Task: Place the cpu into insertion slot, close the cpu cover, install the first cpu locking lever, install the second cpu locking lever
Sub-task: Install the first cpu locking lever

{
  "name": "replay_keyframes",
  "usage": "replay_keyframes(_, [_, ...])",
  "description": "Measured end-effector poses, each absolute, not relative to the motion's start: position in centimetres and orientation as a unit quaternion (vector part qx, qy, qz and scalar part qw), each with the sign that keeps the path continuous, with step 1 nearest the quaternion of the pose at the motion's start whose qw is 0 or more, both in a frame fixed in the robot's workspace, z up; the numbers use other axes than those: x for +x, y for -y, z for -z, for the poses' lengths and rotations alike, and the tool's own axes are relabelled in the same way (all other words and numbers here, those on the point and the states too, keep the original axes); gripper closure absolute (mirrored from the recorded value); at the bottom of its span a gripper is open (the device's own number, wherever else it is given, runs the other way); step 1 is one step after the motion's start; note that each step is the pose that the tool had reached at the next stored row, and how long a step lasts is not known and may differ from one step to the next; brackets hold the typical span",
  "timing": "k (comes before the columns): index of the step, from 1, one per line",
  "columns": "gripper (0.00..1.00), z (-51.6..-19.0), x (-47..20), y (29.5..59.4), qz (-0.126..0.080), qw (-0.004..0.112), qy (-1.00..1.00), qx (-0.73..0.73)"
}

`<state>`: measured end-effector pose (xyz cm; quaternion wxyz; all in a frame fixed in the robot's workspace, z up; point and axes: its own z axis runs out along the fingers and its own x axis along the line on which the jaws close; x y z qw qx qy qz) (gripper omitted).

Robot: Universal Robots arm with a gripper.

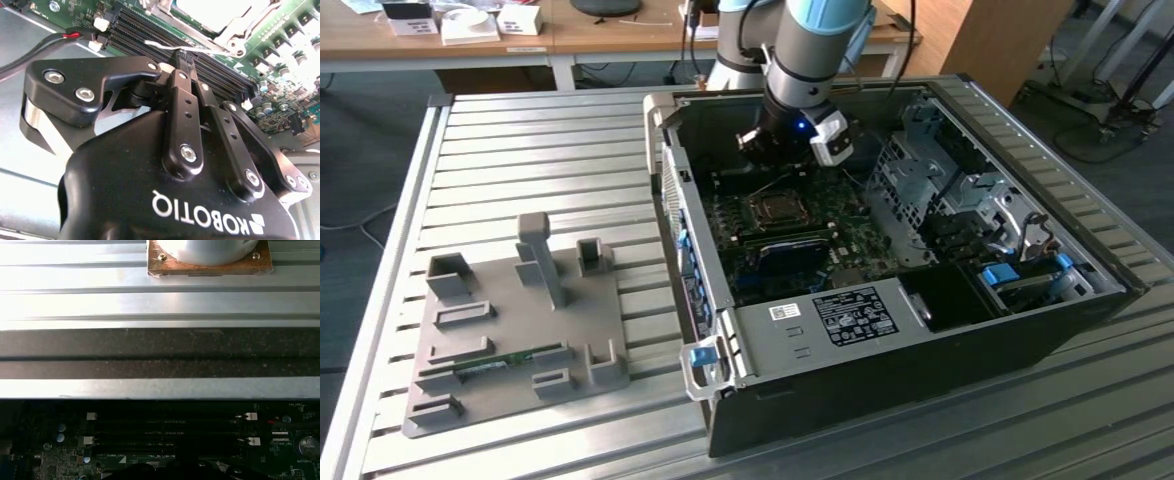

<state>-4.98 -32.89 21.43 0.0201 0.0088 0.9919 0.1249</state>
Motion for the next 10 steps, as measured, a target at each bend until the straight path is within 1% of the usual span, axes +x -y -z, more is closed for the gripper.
replay_keyframes(10, [0.89,-21.81,-5.30,32.89,-0.126,0.022,-0.992,0.009])
